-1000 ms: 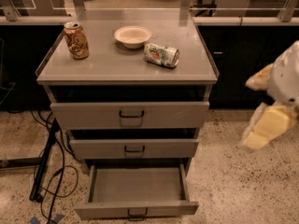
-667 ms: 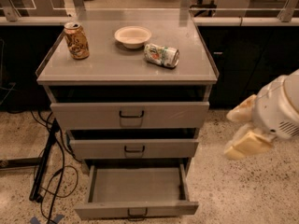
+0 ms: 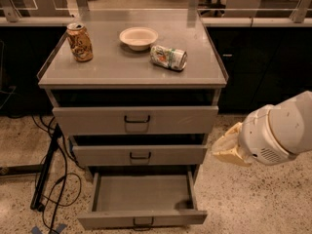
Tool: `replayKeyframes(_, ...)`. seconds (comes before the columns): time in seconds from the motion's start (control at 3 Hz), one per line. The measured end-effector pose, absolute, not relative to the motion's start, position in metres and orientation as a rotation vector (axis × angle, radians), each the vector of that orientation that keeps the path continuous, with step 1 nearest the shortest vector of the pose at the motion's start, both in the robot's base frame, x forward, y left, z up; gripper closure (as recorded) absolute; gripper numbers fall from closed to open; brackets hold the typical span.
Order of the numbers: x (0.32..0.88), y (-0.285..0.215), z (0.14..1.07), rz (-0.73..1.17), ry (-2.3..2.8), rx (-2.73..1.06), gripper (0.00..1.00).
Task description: Close bottom drawer
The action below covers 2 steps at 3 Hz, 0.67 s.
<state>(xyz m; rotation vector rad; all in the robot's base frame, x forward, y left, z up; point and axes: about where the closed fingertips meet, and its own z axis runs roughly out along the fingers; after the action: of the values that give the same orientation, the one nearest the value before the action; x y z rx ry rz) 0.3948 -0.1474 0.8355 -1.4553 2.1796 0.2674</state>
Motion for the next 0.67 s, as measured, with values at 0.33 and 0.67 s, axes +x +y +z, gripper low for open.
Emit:
replayKeyframes(0.33,0.395,-0.147,0.835,0.268,2.179,-1.455,1.0)
replayKeyframes(0.67,0.394,-0.136,0.818,0.303,2.163,-1.42,1.0)
